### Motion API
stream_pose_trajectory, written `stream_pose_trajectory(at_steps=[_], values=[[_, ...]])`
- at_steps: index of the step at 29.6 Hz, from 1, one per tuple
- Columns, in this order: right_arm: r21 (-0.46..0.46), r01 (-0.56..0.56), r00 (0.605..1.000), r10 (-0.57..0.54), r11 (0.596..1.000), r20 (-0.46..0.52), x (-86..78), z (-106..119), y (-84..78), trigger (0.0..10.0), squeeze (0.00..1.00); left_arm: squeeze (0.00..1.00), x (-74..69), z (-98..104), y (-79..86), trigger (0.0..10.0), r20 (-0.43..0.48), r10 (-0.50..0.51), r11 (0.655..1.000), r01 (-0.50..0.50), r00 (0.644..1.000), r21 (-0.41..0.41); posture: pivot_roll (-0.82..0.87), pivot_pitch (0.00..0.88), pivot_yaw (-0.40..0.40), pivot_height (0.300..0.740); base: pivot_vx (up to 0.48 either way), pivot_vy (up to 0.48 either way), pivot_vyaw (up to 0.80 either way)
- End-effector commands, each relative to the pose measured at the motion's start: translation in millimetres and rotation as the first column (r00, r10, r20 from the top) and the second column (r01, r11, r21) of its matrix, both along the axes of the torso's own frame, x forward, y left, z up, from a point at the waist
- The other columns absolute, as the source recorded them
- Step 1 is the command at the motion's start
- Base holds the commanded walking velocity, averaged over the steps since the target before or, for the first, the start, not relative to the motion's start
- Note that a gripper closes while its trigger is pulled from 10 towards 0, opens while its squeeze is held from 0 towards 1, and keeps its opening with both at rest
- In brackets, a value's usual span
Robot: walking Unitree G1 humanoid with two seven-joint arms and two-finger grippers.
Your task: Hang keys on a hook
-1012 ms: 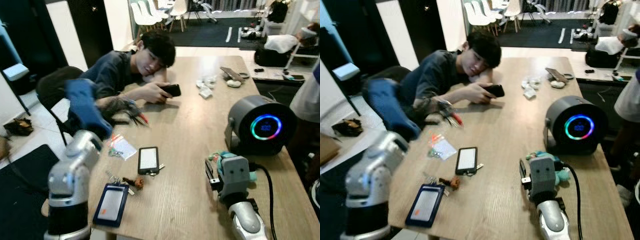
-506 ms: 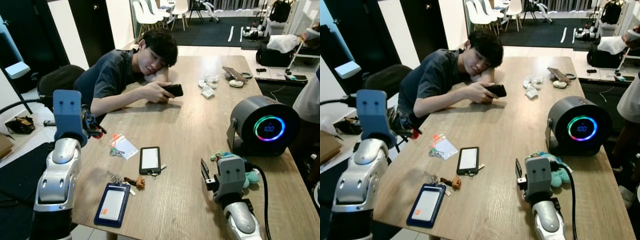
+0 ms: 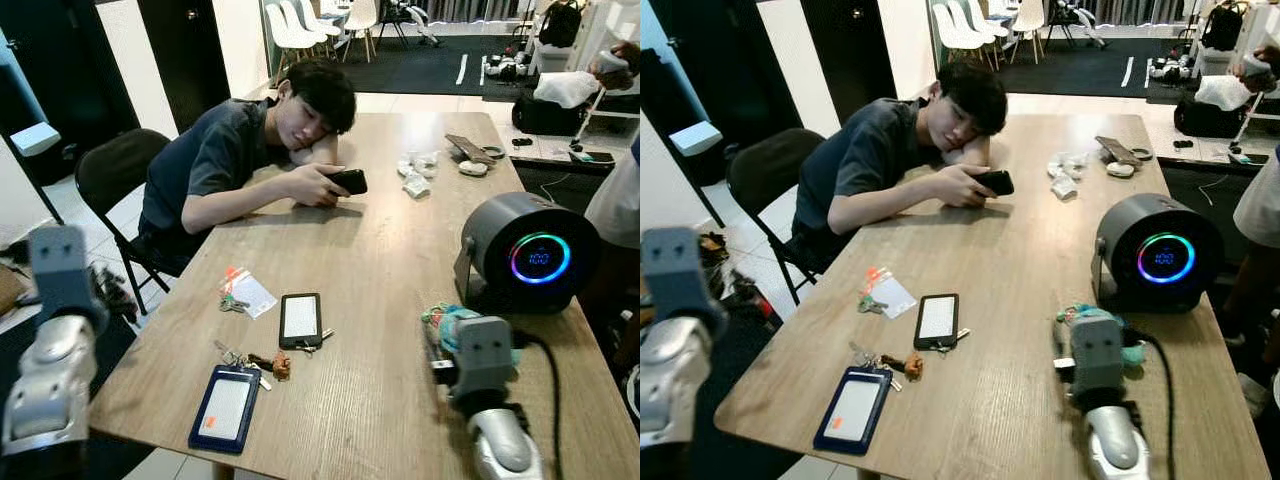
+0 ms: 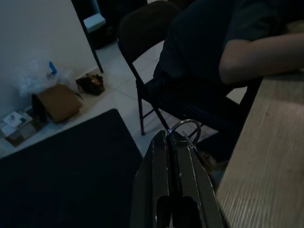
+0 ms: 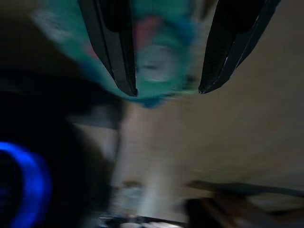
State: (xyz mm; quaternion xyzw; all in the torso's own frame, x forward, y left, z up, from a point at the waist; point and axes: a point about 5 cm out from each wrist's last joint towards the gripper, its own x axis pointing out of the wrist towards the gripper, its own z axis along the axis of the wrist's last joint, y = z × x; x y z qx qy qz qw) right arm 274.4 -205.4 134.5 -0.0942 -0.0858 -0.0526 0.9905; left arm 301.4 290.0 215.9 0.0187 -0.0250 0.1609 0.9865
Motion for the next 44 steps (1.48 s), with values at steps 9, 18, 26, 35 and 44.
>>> stream_pose_trajectory(at_steps=[9,18,26,35,44], values=[[0.004,0.056,0.997,-0.056,0.998,0.06,2.8,9.9,-3.4,10.0,0.0,0.0,6.5,-4.2,-56.8,10.0,0.012,-0.238,0.97,0.237,0.971,0.046,-0.01,0.129,0.093,0.74,0.0,0.0,0.0],[0.022,0.023,0.998,-0.024,0.999,0.051,1.9,4.7,8.2,10.0,0.0,0.0,7.5,-5.6,-73.7,10.0,0.013,-0.293,0.954,0.292,0.956,0.074,-0.01,0.129,0.09,0.74,0.0,0.0,0.0],[0.017,0.018,0.998,-0.019,1.0,0.054,5.4,5.9,8.2,10.0,0.0,0.0,6.2,-4.9,-73.5,10.0,0.018,-0.292,0.952,0.289,0.956,0.097,0.0,0.123,0.083,0.74,0.0,0.0,0.0],[0.014,0.008,0.999,-0.008,1.0,0.048,6.4,4.6,10.1,10.0,0.0,0.0,5.5,-4.4,-75.5,10.0,0.022,-0.296,0.949,0.291,0.955,0.123,0.0,0.119,0.083,0.74,0.0,0.0,0.0],[0.014,0.002,0.999,-0.003,1.0,0.043,7.0,3.9,11.1,10.0,0.0,0.0,5.6,-6.2,-77.4,10.0,0.007,-0.297,0.945,0.292,0.955,0.149,0.0,0.121,0.082,0.74,-0.373,0.0,0.0]])
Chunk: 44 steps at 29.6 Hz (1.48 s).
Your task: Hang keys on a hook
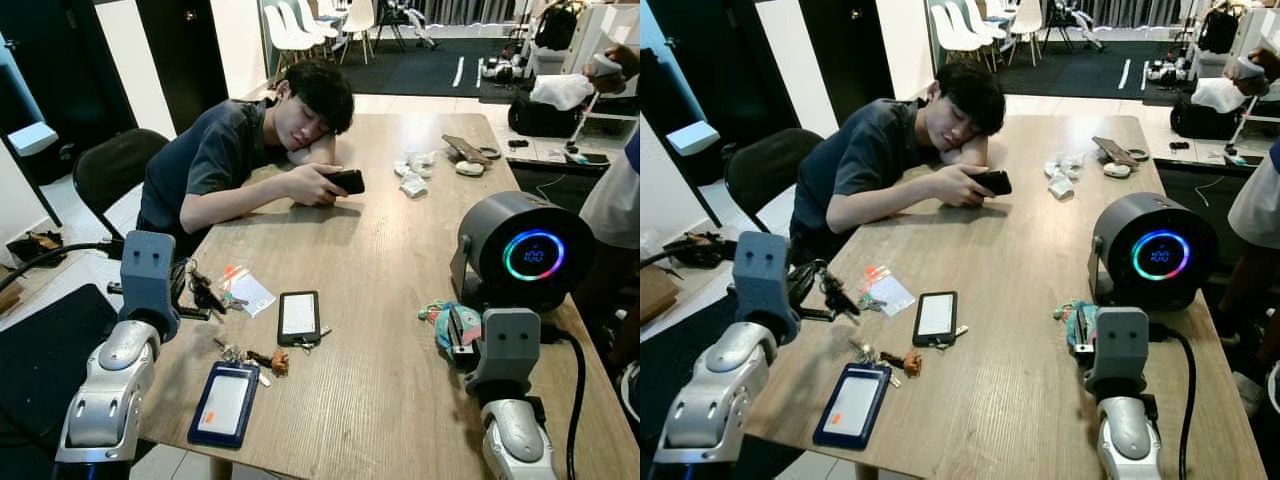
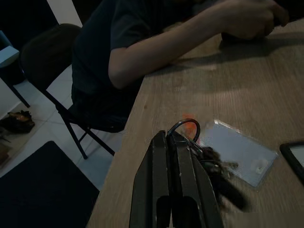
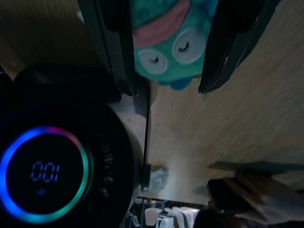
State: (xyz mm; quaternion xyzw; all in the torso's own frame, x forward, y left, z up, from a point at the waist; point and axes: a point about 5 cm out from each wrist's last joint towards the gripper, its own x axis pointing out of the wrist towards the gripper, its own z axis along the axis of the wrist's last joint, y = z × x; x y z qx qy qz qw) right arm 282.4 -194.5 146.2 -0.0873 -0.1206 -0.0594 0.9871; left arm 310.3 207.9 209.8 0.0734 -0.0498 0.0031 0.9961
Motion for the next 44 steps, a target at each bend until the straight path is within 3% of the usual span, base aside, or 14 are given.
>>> stream_pose_trajectory(at_steps=[1,34,44], values=[[0.003,-0.005,1.0,0.005,1.0,-0.03,-0.8,-8.2,0.6,10.0,0.0,0.0,-3.3,-0.1,4.7,10.0,0.01,0.013,1.0,-0.013,1.0,0.025,0.0,0.122,0.083,0.74,-0.48,0.0,0.0],[0.004,-0.003,0.999,0.003,1.0,-0.039,-1.6,-11.7,1.4,10.0,0.0,0.0,-4.2,-3.0,5.3,10.0,0.007,0.015,0.999,-0.015,1.0,0.048,0.01,0.129,0.086,0.74,-0.477,0.0,0.0],[0.002,-0.005,0.999,0.005,1.0,-0.042,-1.8,-12.0,2.0,10.0,0.0,0.0,-4.8,-4.2,5.5,10.0,0.01,0.016,0.998,-0.017,1.0,0.056,0.01,0.132,0.085,0.74,-0.144,0.0,0.0]])
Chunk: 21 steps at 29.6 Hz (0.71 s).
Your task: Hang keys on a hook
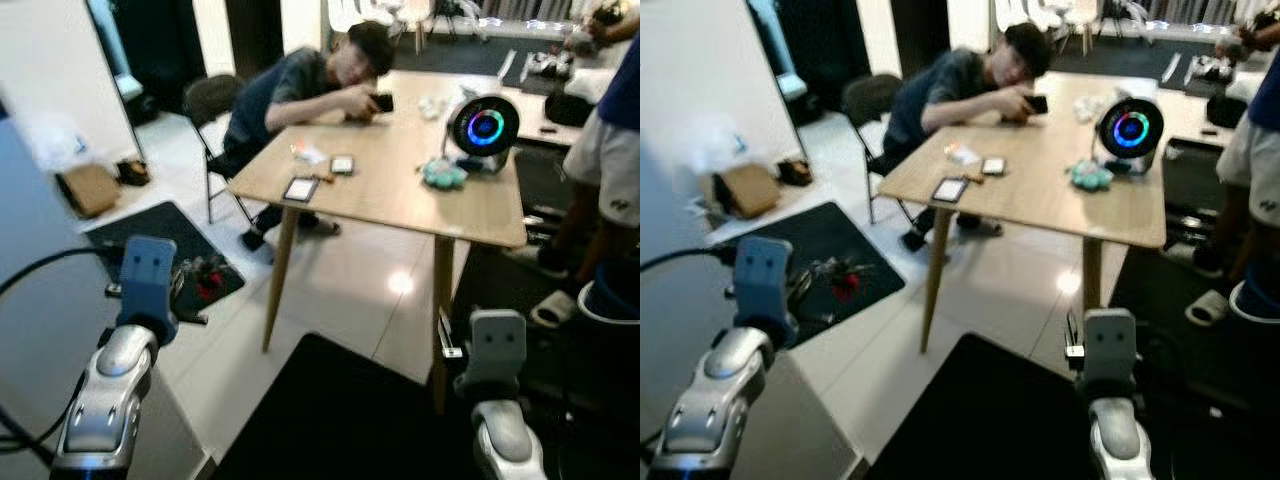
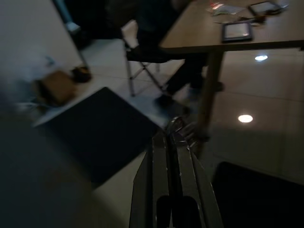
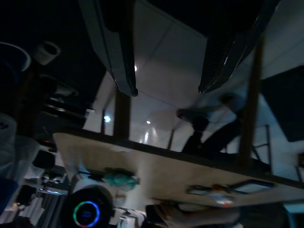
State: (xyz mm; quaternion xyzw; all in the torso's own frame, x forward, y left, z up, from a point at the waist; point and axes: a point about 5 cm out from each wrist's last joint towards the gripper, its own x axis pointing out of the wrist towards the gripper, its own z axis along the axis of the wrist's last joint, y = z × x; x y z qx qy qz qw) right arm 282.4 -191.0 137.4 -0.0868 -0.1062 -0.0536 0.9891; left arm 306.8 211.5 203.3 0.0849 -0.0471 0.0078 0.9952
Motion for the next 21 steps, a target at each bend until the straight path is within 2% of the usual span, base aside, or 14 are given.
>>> stream_pose_trajectory(at_steps=[1,21], values=[[0.0,0.004,1.0,-0.004,1.0,-0.012,-1.8,-3.1,-1.6,10.0,0.0,0.0,-1.4,2.2,1.9,10.0,0.013,0.005,0.999,-0.006,1.0,0.034,0.01,0.132,0.085,0.74,0.0,0.0,0.0],[0.002,0.002,1.0,-0.002,1.0,-0.014,-2.2,-3.8,-0.7,10.0,0.0,0.0,-2.0,1.5,2.3,10.0,0.011,0.005,0.999,-0.005,1.0,0.039,0.01,0.135,0.085,0.74,0.0,0.0,0.0]])
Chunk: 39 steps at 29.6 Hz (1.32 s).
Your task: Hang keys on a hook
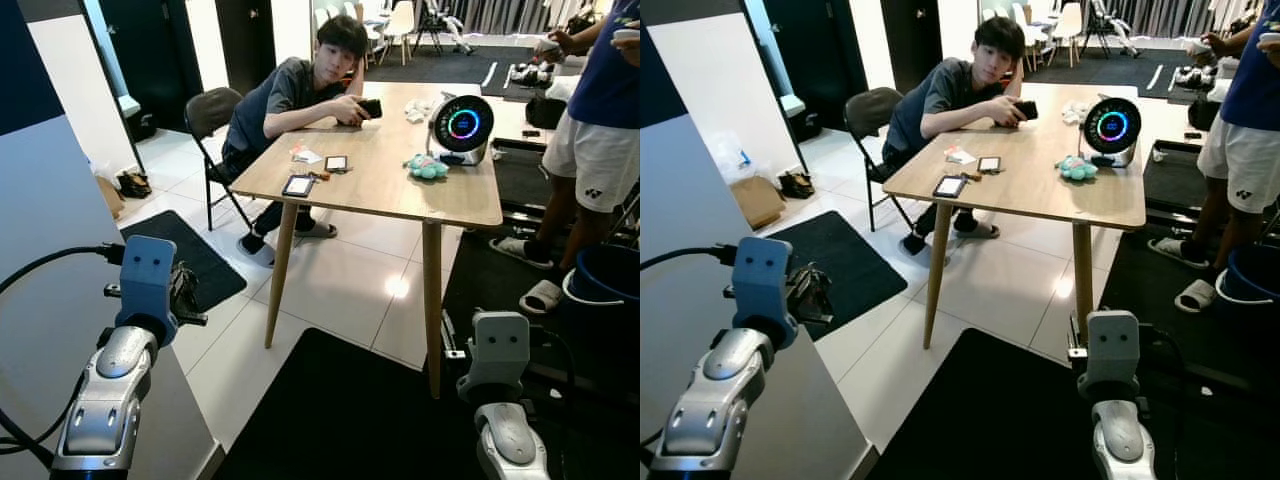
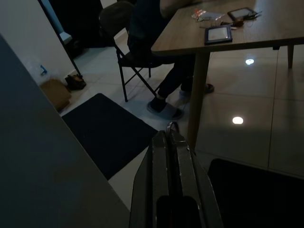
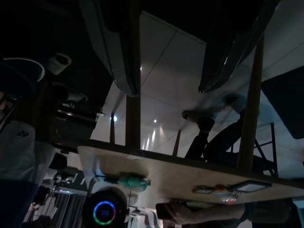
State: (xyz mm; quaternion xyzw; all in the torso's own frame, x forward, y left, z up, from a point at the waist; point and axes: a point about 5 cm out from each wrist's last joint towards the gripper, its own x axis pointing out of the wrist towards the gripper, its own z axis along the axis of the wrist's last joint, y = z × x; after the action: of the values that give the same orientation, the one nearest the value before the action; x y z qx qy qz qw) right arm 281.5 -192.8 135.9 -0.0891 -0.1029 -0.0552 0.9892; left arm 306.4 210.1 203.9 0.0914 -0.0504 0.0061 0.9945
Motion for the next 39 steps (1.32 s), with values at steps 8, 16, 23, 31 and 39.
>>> stream_pose_trajectory(at_steps=[8,16,23,31,39], values=[[0.004,-0.004,1.0,0.004,1.0,-0.011,-0.3,-2.7,1.7,10.0,0.0,0.0,-1.2,1.1,3.6,10.0,0.006,0.009,1.0,-0.01,1.0,0.027,0.01,0.135,0.084,0.74,0.0,0.0,0.0],[-0.028,-0.029,0.999,0.028,0.999,-0.036,-0.1,-7.6,8.1,10.0,0.0,0.0,-2.2,-4.5,7.2,10.0,-0.005,0.024,0.999,-0.024,1.0,0.033,0.01,0.134,0.085,0.74,0.0,0.0,0.0],[-0.046,-0.073,0.993,0.069,0.996,-0.094,-4.2,-23.9,10.9,10.0,0.0,0.0,-12.5,-33.1,15.5,10.0,-0.055,0.064,0.996,-0.061,0.996,0.066,0.01,0.126,0.086,0.74,0.0,0.0,0.0],[-0.09,-0.048,0.955,0.019,0.995,-0.297,-31.8,-85.6,1.6,10.0,0.0,0.0,-54.0,-115.8,-3.1,10.0,-0.33,-0.151,0.98,0.185,0.932,0.075,0.02,0.122,0.079,0.74,0.0,0.0,0.0],[-0.13,-0.046,0.859,-0.027,0.99,-0.512,-69.0,-141.6,-13.0,10.0,0.0,0.0,-91.9,-184.0,-7.3,10.0,-0.595,-0.256,0.953,0.301,0.762,-0.025,0.0,0.122,0.09,0.74,0.0,0.0,0.0]])
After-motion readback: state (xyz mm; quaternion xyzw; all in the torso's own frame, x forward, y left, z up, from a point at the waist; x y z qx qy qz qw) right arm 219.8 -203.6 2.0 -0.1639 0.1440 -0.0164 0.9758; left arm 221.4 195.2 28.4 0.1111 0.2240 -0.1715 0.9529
